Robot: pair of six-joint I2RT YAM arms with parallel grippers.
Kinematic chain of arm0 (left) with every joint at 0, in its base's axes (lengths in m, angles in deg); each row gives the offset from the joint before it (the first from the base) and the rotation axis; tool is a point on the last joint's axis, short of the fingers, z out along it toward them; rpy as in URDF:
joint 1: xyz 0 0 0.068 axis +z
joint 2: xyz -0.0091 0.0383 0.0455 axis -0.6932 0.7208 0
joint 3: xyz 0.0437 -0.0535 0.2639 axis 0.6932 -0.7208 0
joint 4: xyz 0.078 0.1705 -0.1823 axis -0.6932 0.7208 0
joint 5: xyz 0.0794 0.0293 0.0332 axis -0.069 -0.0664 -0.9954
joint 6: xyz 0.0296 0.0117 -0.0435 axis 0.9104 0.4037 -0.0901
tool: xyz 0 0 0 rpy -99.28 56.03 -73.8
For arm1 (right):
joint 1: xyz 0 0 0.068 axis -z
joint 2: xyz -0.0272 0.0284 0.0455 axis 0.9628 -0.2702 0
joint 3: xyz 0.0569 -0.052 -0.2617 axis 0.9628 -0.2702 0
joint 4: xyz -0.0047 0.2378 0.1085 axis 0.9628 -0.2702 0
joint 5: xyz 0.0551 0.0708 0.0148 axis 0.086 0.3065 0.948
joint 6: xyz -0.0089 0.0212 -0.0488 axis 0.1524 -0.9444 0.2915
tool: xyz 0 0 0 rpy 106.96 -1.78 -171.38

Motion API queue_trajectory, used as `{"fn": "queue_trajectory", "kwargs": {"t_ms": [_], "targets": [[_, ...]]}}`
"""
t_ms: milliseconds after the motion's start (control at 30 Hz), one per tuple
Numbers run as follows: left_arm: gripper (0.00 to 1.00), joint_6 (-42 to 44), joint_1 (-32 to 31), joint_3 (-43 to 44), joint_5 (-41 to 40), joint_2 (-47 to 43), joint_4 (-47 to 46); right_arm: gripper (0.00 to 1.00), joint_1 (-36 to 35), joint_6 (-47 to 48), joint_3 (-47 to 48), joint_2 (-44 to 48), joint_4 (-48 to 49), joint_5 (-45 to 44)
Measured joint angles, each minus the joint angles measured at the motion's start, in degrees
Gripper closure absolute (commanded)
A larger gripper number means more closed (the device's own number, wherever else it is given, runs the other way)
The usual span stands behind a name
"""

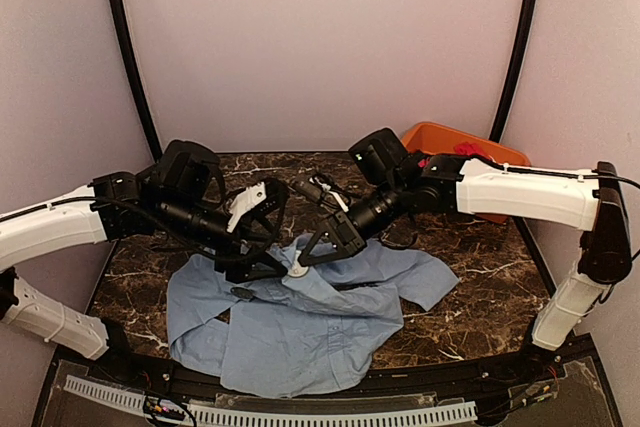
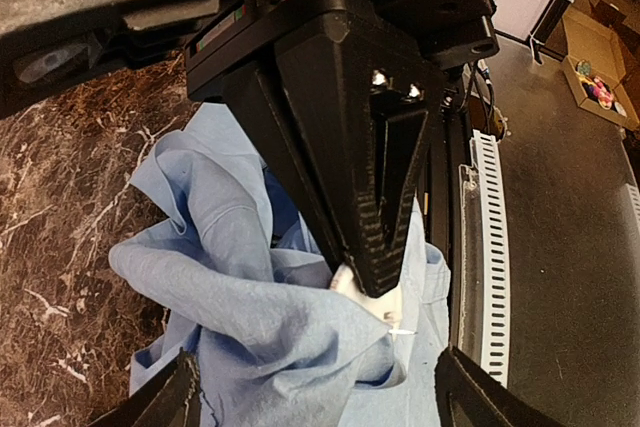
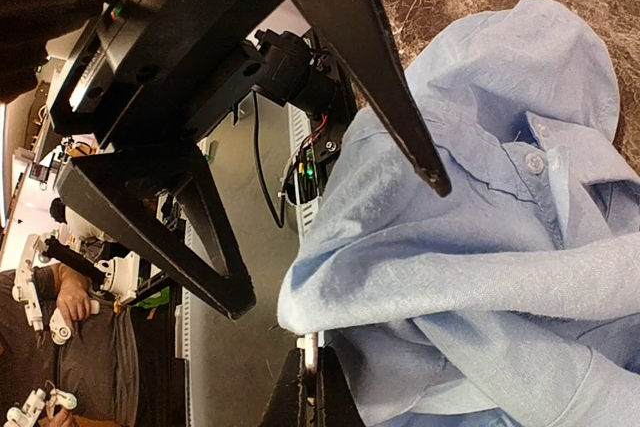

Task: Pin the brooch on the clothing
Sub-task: Cross the clothing with brooches over the flattened clothing, then pin the brooch to the flattened clothing.

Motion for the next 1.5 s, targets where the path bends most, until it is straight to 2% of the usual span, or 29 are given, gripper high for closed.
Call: {"fn": "queue_trajectory", "kwargs": {"t_ms": [233, 733, 1500], "targets": [[0.30, 0.37, 0.00, 0.98, 0.70, 1.33, -0.33, 1.00, -0.48, 1.77, 0.50, 0.00, -1.09, -0.11], [0.40, 0.50, 0.00, 1.46, 2.51, 3.87, -0.87, 1.00, -0.57, 2.93, 1.60, 0.00, -3.72, -0.48], [0.42, -0.83, 1.20, 0.72, 4.57, 3.56, -1.95, 1.00, -1.22, 4.15, 3.76, -0.02, -6.99, -2.32]]}}
